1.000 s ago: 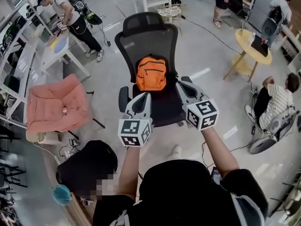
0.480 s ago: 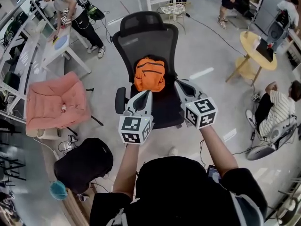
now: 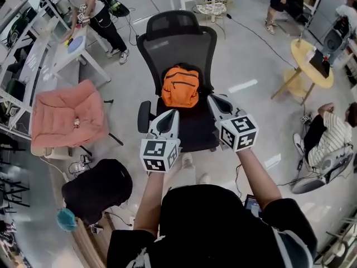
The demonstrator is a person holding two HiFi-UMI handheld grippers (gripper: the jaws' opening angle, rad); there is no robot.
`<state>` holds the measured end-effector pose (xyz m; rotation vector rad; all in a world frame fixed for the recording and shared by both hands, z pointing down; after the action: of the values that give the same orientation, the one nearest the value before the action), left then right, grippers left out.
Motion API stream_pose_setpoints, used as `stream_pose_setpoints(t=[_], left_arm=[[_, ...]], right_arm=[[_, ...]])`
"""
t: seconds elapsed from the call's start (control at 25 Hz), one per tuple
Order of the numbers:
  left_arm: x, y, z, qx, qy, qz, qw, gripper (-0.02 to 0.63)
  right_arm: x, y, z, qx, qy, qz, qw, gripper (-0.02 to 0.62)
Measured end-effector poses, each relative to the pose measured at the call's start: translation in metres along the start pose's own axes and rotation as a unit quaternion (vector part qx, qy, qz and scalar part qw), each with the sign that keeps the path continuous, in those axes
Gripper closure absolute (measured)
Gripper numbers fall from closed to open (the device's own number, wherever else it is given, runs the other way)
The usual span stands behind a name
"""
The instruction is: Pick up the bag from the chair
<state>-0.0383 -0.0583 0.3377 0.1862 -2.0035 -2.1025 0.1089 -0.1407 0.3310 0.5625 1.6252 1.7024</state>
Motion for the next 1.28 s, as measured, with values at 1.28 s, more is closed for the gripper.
stream_pose_setpoints(t=[1.28], left_arm=[[0.158, 0.059, -0.155, 0.048, 0.001, 0.09, 0.9948, 0.603]], right_arm=[[-0.08, 0.065, -0.186, 0.077, 0.036, -0.004, 0.996, 0.594]])
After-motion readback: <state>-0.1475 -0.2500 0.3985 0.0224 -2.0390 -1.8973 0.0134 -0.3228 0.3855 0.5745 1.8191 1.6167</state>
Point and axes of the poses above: the fingertips, and each gripper's own axes: z backward along the fingers, x to its left, y out of its underside, the point moved 5 cm from there along z, backward along the fingers, and after that the axes turned 15 degrees about -x, right-handed, at the moved point
